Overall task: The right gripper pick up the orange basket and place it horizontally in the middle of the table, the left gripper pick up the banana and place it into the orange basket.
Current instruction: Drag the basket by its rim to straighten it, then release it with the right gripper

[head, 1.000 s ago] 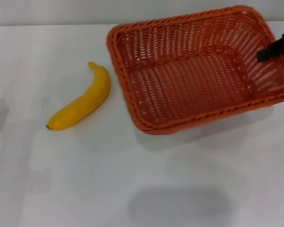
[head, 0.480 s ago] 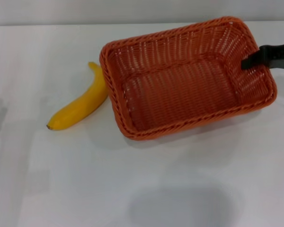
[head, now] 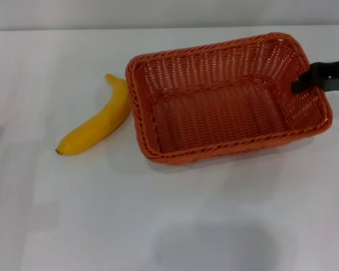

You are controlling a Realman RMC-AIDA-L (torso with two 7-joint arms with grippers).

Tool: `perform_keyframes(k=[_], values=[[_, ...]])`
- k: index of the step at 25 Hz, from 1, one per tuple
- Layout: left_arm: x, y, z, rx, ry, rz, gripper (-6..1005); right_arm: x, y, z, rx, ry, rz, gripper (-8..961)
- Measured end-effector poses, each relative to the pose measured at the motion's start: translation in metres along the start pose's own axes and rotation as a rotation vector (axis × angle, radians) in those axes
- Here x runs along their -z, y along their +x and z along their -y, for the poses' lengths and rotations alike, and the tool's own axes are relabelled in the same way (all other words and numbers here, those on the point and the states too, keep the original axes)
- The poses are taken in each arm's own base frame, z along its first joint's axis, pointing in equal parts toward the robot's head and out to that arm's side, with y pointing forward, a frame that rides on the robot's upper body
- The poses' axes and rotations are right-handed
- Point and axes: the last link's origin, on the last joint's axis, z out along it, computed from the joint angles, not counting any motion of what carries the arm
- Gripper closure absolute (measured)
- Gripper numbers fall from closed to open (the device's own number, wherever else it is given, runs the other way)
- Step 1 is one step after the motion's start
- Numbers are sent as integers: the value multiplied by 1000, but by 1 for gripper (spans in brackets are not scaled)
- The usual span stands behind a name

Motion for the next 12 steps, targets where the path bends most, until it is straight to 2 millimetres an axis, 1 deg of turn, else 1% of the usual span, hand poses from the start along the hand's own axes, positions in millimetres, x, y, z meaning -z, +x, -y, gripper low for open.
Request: perform_keyframes(k=[12], values=[[-5, 1, -3, -14, -8, -8, 138, 2, 12, -2, -23, -73, -5, 754]])
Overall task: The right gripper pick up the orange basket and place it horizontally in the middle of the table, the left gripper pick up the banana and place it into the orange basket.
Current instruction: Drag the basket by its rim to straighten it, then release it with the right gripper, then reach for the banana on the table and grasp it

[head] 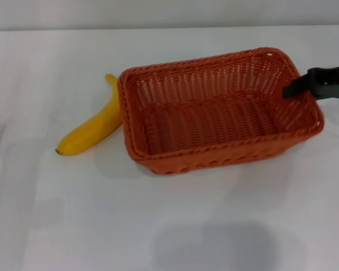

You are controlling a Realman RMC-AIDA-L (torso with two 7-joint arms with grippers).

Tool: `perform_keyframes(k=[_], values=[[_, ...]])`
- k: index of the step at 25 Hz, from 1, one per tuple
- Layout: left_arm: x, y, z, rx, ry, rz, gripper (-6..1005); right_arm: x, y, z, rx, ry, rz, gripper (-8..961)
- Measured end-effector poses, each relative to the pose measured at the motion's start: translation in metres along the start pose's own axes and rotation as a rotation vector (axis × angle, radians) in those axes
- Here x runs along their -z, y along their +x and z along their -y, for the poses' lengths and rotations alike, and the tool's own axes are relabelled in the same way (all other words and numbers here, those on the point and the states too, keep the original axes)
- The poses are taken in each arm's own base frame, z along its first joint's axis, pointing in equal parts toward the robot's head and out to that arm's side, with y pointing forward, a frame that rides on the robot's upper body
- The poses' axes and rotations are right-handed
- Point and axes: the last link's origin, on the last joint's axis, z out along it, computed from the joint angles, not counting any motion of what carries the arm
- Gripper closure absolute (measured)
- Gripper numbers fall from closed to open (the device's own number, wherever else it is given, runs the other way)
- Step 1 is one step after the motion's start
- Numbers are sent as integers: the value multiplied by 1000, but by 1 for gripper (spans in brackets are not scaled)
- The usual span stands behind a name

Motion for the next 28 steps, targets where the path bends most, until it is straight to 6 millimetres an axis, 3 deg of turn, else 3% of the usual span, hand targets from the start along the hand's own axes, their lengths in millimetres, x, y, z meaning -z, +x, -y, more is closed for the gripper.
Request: perform_keyframes(k=[1, 12, 20, 28], values=[[0, 0, 0, 0, 1, 0, 138, 1, 0, 0, 0, -3, 4, 753], [3, -1, 2, -1, 6, 4, 137, -1, 3, -10, 12, -77, 29, 343], [5, -1, 4, -1, 17, 5, 137, 45, -7, 11, -26, -95, 289, 208], [6, 0, 7, 1, 38, -3, 138, 75, 10, 38, -72, -202, 592, 214]])
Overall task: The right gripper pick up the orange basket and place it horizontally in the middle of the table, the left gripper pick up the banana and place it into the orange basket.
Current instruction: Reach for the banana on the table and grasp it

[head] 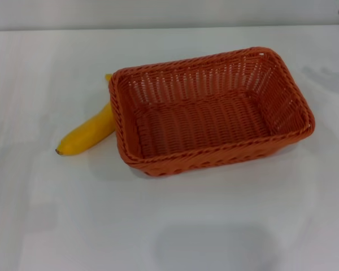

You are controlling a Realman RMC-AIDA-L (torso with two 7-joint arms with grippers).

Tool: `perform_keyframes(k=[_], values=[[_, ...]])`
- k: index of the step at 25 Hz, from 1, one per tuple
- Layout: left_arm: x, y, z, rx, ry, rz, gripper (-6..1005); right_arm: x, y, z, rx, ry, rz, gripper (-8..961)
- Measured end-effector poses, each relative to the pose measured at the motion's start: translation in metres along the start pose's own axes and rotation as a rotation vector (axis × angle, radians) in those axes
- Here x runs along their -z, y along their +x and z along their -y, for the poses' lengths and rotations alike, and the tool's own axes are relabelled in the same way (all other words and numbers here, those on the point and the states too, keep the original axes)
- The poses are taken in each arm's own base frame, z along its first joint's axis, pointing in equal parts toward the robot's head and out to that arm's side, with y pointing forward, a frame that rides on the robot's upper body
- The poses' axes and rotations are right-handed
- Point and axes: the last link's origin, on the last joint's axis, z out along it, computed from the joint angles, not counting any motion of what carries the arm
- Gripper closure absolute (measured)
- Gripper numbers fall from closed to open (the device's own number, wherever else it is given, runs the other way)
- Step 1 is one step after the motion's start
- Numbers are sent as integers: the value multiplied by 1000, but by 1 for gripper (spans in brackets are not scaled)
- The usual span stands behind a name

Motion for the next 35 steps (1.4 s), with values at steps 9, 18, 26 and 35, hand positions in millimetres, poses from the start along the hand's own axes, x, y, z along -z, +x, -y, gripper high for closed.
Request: perform_keyframes(k=[9, 18, 26, 35], values=[[1, -2, -3, 6, 0, 7, 138, 14, 25, 21, 383, -135, 536, 221], [4, -7, -1, 14, 12, 34, 137, 14, 71, 24, 1157, 239, 791, 228], [7, -18, -10, 119, -41, 109, 138, 24, 77, 41, 1047, 380, 810, 233], [-10, -11, -21, 208, -296, 224, 137, 24, 75, 56, 837, 360, 766, 233]])
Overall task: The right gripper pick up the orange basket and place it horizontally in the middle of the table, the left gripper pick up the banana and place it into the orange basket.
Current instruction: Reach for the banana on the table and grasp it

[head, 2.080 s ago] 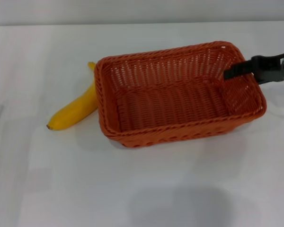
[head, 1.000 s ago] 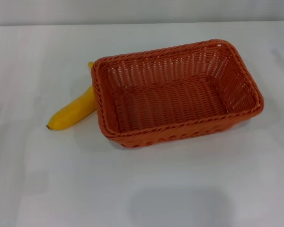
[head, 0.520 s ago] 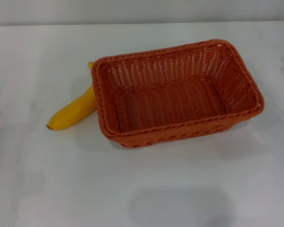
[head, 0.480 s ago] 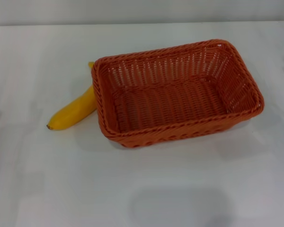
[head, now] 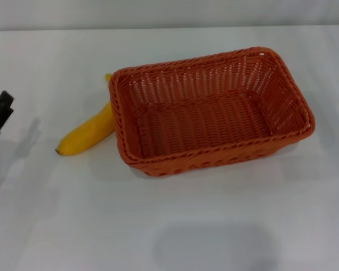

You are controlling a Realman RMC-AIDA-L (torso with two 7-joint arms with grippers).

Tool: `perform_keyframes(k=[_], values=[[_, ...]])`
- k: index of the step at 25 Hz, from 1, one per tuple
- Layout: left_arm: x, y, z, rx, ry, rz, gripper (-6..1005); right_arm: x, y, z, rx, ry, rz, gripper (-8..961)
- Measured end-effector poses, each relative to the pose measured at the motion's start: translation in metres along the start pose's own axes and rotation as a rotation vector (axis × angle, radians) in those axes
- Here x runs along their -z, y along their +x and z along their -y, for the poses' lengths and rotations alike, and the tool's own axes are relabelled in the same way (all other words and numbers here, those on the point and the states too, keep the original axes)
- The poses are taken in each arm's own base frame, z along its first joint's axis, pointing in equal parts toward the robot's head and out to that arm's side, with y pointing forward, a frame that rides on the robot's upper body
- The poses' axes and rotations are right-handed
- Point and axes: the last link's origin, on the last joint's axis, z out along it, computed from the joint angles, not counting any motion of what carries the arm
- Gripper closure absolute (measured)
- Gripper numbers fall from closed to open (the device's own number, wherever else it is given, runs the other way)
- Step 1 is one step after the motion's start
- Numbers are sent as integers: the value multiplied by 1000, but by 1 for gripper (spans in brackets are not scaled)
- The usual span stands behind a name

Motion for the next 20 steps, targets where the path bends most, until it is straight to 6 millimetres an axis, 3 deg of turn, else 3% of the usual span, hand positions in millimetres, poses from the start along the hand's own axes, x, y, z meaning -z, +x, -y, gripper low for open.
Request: perform_keyframes(k=[9, 14, 20], values=[[-30, 50, 16, 161, -257, 313, 140, 2, 2, 6, -29, 20, -20, 233], [-61, 75, 11, 206, -346, 639, 141, 2, 1, 7, -34, 19, -15, 233], [-101, 101, -1, 104, -338, 930, 142, -5, 0, 1, -52, -1, -5, 233]])
